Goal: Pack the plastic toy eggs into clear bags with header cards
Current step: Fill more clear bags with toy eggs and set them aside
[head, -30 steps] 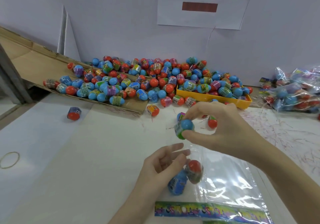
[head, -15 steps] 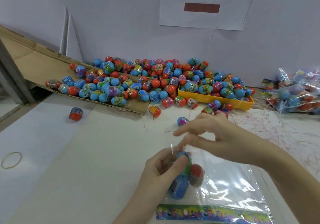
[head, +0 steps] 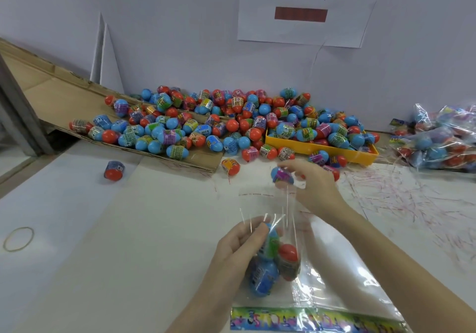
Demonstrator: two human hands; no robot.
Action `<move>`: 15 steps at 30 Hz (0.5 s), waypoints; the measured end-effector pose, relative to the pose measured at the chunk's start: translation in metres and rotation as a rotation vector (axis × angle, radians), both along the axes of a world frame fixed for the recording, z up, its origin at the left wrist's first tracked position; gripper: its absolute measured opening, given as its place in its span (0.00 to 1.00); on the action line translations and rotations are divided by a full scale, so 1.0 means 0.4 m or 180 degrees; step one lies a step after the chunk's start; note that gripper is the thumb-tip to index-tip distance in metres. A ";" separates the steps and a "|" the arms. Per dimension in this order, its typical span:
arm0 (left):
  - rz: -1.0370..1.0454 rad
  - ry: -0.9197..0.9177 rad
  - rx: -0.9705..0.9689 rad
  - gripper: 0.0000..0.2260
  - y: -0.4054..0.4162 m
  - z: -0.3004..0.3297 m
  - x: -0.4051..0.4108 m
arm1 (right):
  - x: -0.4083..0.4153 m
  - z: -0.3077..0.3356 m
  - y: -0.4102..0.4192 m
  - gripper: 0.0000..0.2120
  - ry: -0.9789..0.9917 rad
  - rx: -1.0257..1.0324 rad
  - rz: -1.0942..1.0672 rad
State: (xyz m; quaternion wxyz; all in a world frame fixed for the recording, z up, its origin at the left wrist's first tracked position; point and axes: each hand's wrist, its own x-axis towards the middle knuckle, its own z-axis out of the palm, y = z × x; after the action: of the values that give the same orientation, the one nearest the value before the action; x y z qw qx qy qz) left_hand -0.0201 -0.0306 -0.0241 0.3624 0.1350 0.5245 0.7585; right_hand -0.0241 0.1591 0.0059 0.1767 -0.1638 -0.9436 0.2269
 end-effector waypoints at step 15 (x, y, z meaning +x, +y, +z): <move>0.0026 0.0840 -0.0267 0.20 -0.005 0.011 0.021 | 0.126 0.207 -0.098 0.17 0.0051 -0.0223 0.1622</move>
State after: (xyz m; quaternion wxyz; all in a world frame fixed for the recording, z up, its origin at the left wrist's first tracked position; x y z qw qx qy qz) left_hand -0.0116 -0.0327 -0.0198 0.2925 0.2162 0.5993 0.7131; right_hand 0.0264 0.1199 0.0887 0.1155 0.0751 -0.9446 0.2980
